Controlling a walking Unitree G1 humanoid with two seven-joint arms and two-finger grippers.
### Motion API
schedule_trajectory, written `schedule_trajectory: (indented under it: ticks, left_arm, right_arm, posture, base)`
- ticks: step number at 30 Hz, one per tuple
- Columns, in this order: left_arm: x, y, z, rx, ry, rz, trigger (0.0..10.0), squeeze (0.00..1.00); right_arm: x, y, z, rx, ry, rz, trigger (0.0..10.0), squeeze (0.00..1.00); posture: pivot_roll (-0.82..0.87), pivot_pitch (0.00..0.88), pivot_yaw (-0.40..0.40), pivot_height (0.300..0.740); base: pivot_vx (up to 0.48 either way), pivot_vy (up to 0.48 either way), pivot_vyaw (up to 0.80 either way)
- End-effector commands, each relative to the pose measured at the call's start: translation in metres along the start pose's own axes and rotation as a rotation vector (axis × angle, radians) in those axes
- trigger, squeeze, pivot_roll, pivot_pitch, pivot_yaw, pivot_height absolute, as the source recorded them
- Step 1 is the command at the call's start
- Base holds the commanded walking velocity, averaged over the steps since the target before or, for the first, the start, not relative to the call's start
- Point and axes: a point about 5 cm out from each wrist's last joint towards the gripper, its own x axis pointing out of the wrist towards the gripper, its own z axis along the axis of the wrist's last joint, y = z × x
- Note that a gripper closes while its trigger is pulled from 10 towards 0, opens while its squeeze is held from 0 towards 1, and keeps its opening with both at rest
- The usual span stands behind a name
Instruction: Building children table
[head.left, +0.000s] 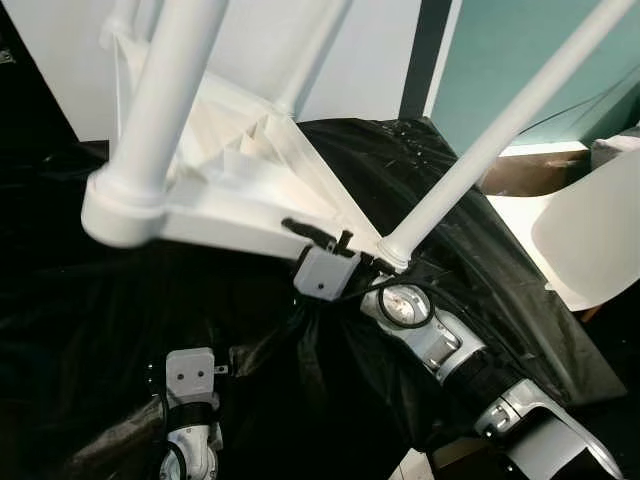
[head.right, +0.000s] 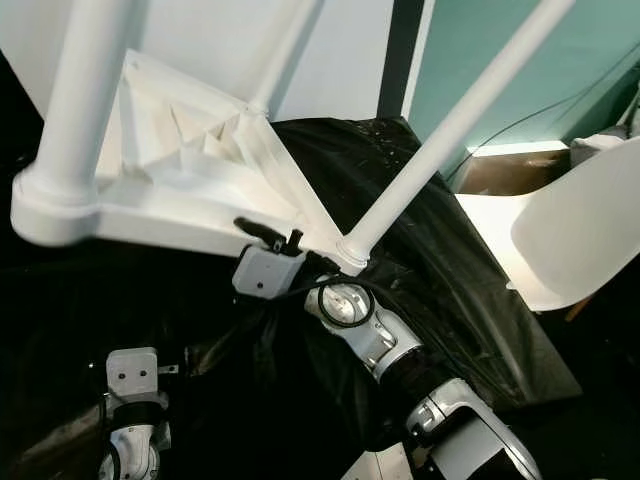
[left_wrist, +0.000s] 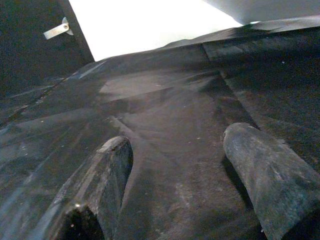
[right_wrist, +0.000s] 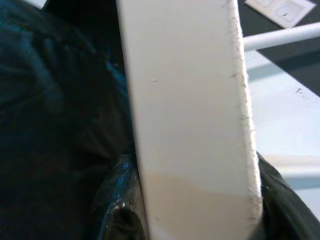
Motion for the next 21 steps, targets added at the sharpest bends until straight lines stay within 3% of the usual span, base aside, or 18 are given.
schedule_trajectory:
  ticks: [1,6,8,9,11,12,15,19,21]
  left_arm:
    - [-0.004,-0.002,-0.007,0.001,0.031,0.033,10.0,0.0]
    - [-0.003,-0.003,-0.007,0.005,0.026,0.022,10.0,0.0]
    - [-0.002,-0.003,-0.007,0.01,0.021,0.017,10.0,0.0]
    - [-0.002,-0.003,-0.007,0.01,0.021,0.017,10.0,0.0]
    - [-0.001,-0.001,-0.006,0.014,0.018,0.015,10.0,0.0]
    - [-0.001,-0.001,-0.006,0.016,0.016,0.014,10.0,0.0]
    - [0.0,-0.001,-0.006,0.017,0.015,0.013,10.0,0.0]
    - [0.001,-0.001,-0.005,0.023,0.008,0.006,10.0,0.0]
    - [0.001,0.0,-0.005,0.024,0.007,0.007,10.0,0.0]
  right_arm:
    - [0.005,-0.068,0.034,-0.063,-0.17,-0.425,10.0,0.0]
    - [-0.003,-0.076,0.024,-0.004,-0.103,-0.52,10.0,0.0]
    - [-0.008,-0.076,0.018,0.163,-0.086,-0.548,10.0,0.0]
    - [-0.008,-0.076,0.018,0.163,-0.086,-0.548,10.0,0.0]
    - [-0.009,-0.075,0.017,0.337,-0.112,-0.542,10.0,0.0]
    - [-0.008,-0.074,0.02,0.405,-0.137,-0.519,10.0,0.0]
    - [-0.007,-0.074,0.022,0.44,-0.153,-0.503,10.0,0.0]
    - [0.004,-0.064,0.026,0.616,-0.197,-0.342,10.0,0.0]
    - [0.005,-0.061,0.025,0.634,-0.188,-0.299,10.0,0.0]
  posture:
    - [0.0,0.0,0.016,0.74]
    - [0.0,0.0,0.023,0.74]
    - [0.0,0.0,0.029,0.74]
    - [0.0,0.0,0.029,0.74]
    - [0.0,0.0,0.032,0.74]
    - [0.0,0.0,0.035,0.74]
    - [0.0,0.0,0.035,0.74]
    - [0.01,0.0,0.036,0.74]
    - [0.01,0.0,0.035,0.74]
  base:
    - [0.0,0.0,0.0]
    - [0.0,0.0,0.0]
    - [0.0,0.0,0.0]
    - [0.0,0.0,0.0]
    - [0.0,0.0,0.0]
    - [0.0,0.0,0.0]
    - [0.0,0.0,0.0]
    - [0.0,0.0,0.0]
    - [0.0,0.0,0.0]
